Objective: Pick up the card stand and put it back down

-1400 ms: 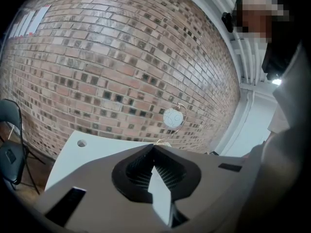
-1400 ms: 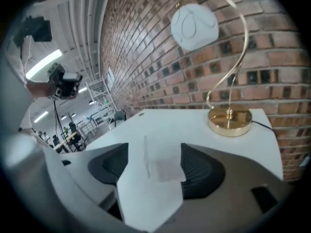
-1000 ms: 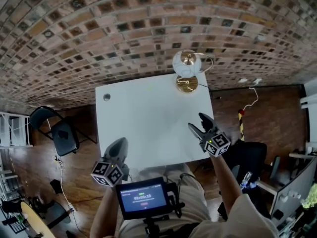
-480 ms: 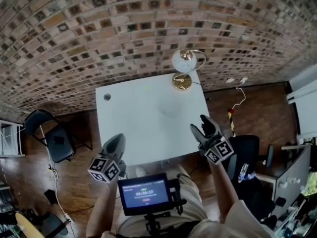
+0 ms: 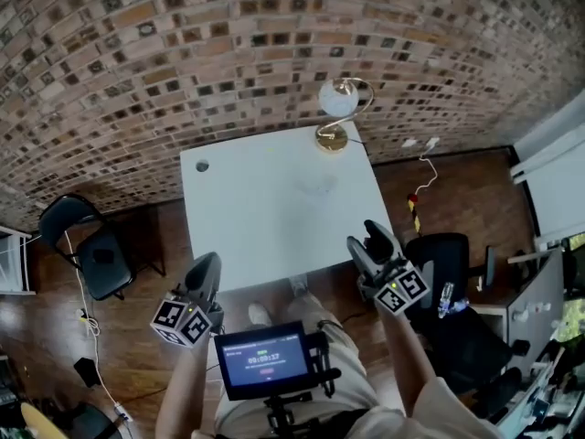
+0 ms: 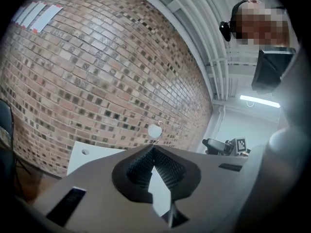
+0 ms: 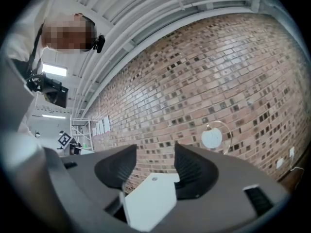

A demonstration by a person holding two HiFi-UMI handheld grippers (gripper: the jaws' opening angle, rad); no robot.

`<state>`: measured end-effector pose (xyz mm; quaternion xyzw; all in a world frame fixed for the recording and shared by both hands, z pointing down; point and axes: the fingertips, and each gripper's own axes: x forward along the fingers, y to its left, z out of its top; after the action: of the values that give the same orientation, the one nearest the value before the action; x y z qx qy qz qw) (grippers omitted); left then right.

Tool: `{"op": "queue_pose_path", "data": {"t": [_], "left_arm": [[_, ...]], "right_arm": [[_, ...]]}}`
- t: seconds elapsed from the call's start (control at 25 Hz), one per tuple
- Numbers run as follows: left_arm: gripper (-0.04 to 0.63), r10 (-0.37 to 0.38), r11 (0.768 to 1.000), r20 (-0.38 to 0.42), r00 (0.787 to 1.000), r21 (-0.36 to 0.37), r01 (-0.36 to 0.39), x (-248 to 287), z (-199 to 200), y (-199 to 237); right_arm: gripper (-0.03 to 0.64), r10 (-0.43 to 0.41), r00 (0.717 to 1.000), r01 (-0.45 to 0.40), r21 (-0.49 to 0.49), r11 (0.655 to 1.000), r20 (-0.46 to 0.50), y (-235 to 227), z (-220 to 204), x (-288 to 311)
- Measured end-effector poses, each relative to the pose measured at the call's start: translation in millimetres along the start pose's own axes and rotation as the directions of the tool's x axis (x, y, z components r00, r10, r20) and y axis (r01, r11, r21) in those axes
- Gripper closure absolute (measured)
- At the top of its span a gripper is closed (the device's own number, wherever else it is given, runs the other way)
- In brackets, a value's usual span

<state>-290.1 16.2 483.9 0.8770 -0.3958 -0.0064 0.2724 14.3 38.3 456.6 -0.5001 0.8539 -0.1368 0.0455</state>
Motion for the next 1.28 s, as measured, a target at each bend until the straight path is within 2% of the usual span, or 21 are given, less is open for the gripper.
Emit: {"op": "queue_pose_path", "data": {"t": [0.2, 0.4, 0.52, 0.72, 0.92, 1.16, 1.28], "left_arm": [[0.595, -0.028, 1.0, 0.009, 1.0, 0.006, 0.028, -40, -16, -5], [0.595, 0.005, 1.0, 0.023, 1.0, -0.02, -0.005, -78, -43, -13], [0.595, 0.018, 1.0, 0.028, 0.999, -0.008, -0.018, -91, -49, -34], [0.595, 0.029, 1.0, 0.016, 0.999, 0.003, -0.029, -99, -63, -71], [0.595, 0.006, 1.0, -0.016, 1.0, 0.004, -0.006, -102, -98, -121], [0.595, -0.001, 1.0, -0.026, 1.0, -0.02, 0.001, -114, -141, -183], [0.595, 0.012, 1.0, -0.051, 0.999, -0.015, -0.013, -127, -162, -200]], "right_arm": [[0.367, 0.008, 1.0, -0.008, -0.03, 1.0, -0.013, 45, -11, -24], [0.373, 0.028, 0.999, -0.029, -0.04, 0.999, -0.016, 73, -23, -52], [0.382, 0.058, 0.998, -0.06, -0.062, 0.996, -0.024, 83, -21, -72], [0.385, 0.093, 0.99, -0.105, -0.114, 0.988, -0.105, 101, -26, -117], [0.385, 0.086, 0.985, -0.111, -0.165, 0.98, -0.153, 110, -32, -174], [0.385, 0.049, 0.987, -0.069, -0.126, 0.99, -0.155, 100, -48, -237], [0.385, 0.061, 0.985, -0.081, -0.12, 0.989, -0.163, 107, -59, -260]]}}
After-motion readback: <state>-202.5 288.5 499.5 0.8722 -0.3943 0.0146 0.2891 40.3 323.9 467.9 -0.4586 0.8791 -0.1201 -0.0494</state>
